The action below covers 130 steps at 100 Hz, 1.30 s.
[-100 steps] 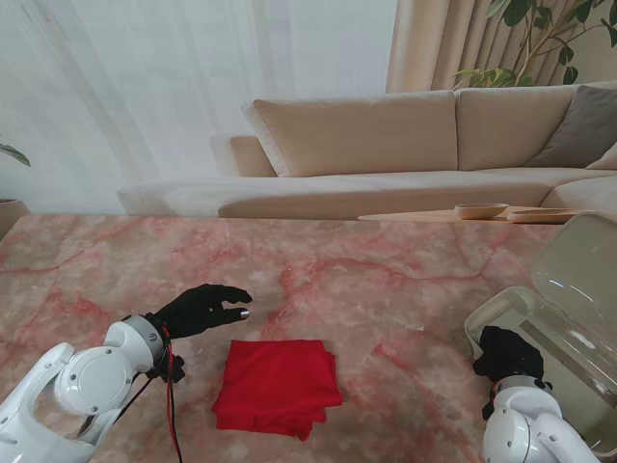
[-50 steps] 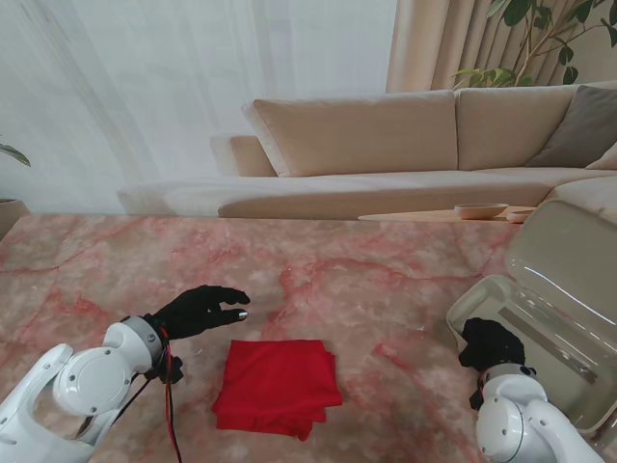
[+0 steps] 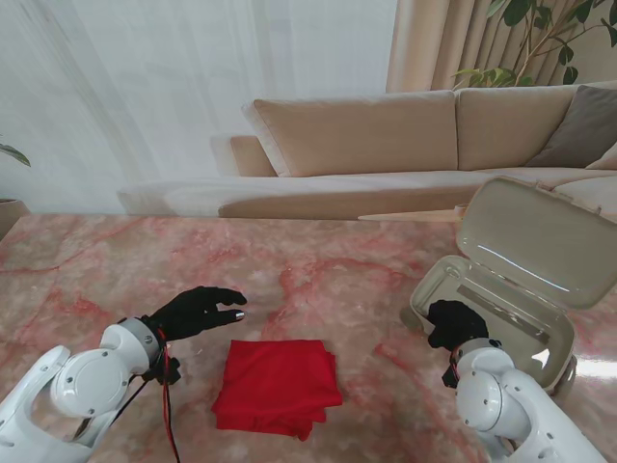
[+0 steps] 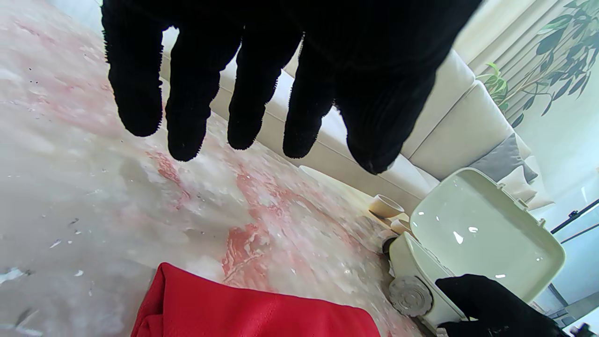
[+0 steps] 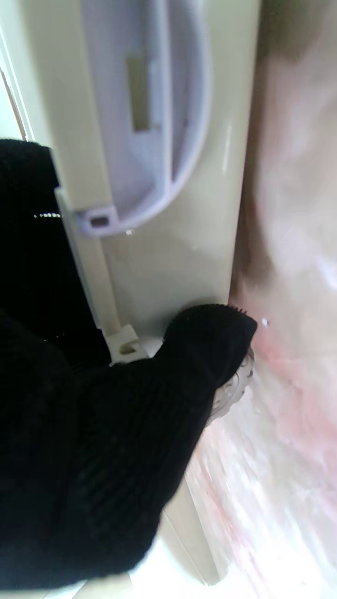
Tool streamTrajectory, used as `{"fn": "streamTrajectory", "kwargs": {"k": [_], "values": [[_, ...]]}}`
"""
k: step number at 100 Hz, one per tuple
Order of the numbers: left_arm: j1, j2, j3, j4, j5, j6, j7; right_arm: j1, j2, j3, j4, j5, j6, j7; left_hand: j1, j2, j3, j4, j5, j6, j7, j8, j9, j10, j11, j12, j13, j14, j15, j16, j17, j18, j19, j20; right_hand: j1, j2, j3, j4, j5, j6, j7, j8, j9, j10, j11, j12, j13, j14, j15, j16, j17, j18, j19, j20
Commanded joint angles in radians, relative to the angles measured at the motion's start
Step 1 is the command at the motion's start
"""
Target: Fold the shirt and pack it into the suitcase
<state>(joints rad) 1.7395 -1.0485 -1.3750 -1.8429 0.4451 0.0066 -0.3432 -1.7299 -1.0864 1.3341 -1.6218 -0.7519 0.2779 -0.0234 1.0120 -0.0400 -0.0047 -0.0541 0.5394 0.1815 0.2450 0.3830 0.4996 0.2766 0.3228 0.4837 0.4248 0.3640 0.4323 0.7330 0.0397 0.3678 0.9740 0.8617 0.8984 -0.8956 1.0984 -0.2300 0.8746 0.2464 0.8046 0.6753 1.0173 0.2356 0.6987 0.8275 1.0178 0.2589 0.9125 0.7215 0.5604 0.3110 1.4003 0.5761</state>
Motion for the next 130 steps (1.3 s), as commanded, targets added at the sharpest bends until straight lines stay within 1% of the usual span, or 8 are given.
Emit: {"fn": "streamTrajectory", "kwargs": {"k": [1,37,67,104,130], "values": [[0.010,0.000,-0.001,0.005,0.002,0.004,0.002,0.023,-0.010,-0.031,0.028,0.022,-0.016,0.028,-0.014,0.040,-0.037,0.001,-0.010,-0.033,-0.009,0.012,-0.015,-0.018,-0.018,-0.009,-0.015,0.009,-0.026,-0.010,-0.013,0.028,-0.014,-0.005,0.150,0.001,0.112,-0.031,0.059,-0.248,0.060,0.005,0.018,-0.073,-0.020,-0.017,0.049,0.005,-0.019,-0.015,0.004,-0.016,0.032,-0.029],[0.023,-0.001,-0.013,0.002,-0.001,0.009,0.001,0.157,-0.015,-0.160,0.110,0.102,-0.079,0.038,-0.013,0.039,-0.037,0.001,-0.010,-0.035,-0.009,0.012,-0.015,-0.018,-0.017,-0.009,-0.015,0.010,-0.025,-0.010,-0.014,0.028,-0.013,-0.005,0.151,-0.006,0.118,-0.035,0.068,-0.253,0.067,0.001,0.026,-0.079,-0.019,-0.016,0.052,0.004,-0.023,-0.014,0.002,-0.013,0.041,-0.049],[0.034,-0.001,-0.028,0.001,-0.002,0.010,0.001,0.267,-0.020,-0.263,0.191,0.160,-0.148,0.052,-0.014,0.040,-0.036,0.002,-0.020,-0.036,-0.013,0.010,-0.016,-0.017,-0.018,-0.009,-0.015,0.011,-0.025,-0.010,-0.014,0.028,-0.013,-0.006,0.157,-0.017,0.130,-0.041,0.083,-0.265,0.077,0.005,0.035,-0.099,-0.015,-0.010,0.056,-0.003,-0.028,-0.010,0.004,-0.006,0.039,-0.075],[0.041,0.000,-0.038,0.000,-0.001,0.016,-0.005,0.407,-0.042,-0.382,0.308,0.248,-0.228,0.043,-0.014,0.041,-0.036,0.002,-0.021,-0.035,-0.014,0.010,-0.016,-0.017,-0.018,-0.009,-0.016,0.011,-0.025,-0.010,-0.014,0.029,-0.014,-0.006,0.156,-0.021,0.136,-0.047,0.094,-0.277,0.083,0.005,0.044,-0.113,-0.017,-0.008,0.057,-0.013,-0.038,-0.007,0.006,-0.006,0.037,-0.098],[0.052,0.000,-0.052,-0.006,0.007,0.016,-0.006,0.486,-0.063,-0.460,0.350,0.311,-0.257,0.041,-0.015,0.040,-0.037,0.002,-0.020,-0.035,-0.013,0.010,-0.016,-0.018,-0.018,-0.009,-0.014,0.011,-0.024,-0.009,-0.015,0.028,-0.013,-0.006,0.156,-0.024,0.138,-0.049,0.105,-0.287,0.087,0.002,0.053,-0.123,-0.019,-0.008,0.059,-0.016,-0.047,-0.006,0.006,-0.006,0.035,-0.110]]}}
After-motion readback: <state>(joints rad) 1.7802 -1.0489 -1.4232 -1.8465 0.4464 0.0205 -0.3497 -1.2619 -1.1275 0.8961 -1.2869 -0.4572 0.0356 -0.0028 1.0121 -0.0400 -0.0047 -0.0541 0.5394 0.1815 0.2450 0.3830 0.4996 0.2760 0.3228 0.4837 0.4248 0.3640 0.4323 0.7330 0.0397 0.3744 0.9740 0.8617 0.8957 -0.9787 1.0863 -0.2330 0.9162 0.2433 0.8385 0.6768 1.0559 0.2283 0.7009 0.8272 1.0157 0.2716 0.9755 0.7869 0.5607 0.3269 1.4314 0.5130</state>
